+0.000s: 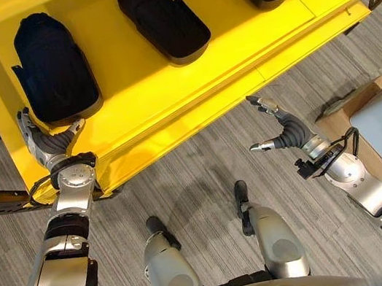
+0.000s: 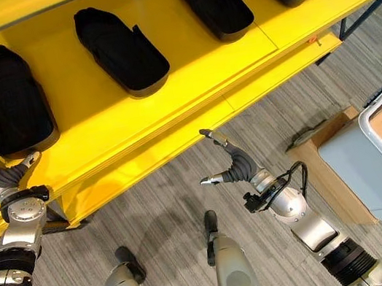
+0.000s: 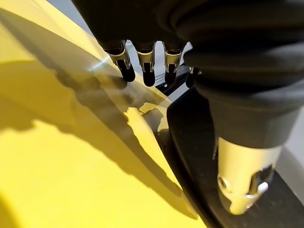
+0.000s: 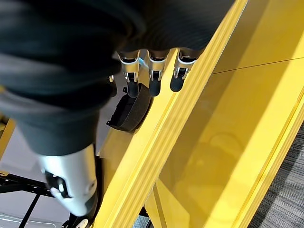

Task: Move parts from the plastic box to the shelf.

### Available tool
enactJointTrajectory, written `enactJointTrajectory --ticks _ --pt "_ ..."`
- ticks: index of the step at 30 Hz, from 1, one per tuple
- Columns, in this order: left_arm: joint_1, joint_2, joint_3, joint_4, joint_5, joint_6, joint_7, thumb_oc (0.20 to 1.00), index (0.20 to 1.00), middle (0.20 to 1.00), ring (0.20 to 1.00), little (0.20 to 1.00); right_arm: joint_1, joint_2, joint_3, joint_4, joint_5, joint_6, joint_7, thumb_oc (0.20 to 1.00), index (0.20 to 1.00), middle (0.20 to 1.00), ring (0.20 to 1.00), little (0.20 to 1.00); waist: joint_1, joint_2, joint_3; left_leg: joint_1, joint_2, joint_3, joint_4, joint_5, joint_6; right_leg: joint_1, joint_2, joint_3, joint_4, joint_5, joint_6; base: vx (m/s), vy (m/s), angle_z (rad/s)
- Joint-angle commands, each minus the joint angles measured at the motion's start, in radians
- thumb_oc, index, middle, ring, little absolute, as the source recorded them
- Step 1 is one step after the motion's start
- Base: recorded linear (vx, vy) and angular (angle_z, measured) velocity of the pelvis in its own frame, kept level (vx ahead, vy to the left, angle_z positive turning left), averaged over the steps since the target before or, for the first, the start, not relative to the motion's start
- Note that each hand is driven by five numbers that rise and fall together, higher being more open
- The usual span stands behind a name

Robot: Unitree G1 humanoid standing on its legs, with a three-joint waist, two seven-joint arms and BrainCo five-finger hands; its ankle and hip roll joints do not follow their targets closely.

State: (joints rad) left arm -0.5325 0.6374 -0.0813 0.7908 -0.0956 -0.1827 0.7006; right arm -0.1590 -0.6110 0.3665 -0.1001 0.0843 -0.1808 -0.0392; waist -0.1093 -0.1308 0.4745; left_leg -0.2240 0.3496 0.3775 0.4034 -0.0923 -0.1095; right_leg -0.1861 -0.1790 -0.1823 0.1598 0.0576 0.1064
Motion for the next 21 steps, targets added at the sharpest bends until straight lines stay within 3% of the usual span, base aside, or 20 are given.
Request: enactJointTrajectory --ticks 1,21 --pt "-0.01 -0.034 -0.08 0.008 0.014 -0.041 -0.04 1.0 1.0 1.0 1.0 1.0 -0.007 -0.036 -0.012 -0.079 -0.009 -0.039 -0.003 1.0 1.0 1.0 1.0 1.0 0.003 -0.004 -0.051 0.029 0.015 0.008 0.001 0.014 -0.018 -0.021 -0.093 0.003 0.162 -0.114 0.1 0.0 0.0 0.0" --pt "0.042 -0.109 -0.096 -0.013 0.021 -0.057 -0.03 1.0 1.0 1.0 1.0 1.0 0.018 -0.007 -0.004 -0.058 -0.029 -0.067 -0.006 1.0 1.0 1.0 1.0 1.0 0.003 -0.006 -0.063 0.055 0.013 0.015 -0.013 0.014 -0.017 0.007 -0.091 -0.003 0.138 -0.108 0.102 0.0 0.0 0.0"
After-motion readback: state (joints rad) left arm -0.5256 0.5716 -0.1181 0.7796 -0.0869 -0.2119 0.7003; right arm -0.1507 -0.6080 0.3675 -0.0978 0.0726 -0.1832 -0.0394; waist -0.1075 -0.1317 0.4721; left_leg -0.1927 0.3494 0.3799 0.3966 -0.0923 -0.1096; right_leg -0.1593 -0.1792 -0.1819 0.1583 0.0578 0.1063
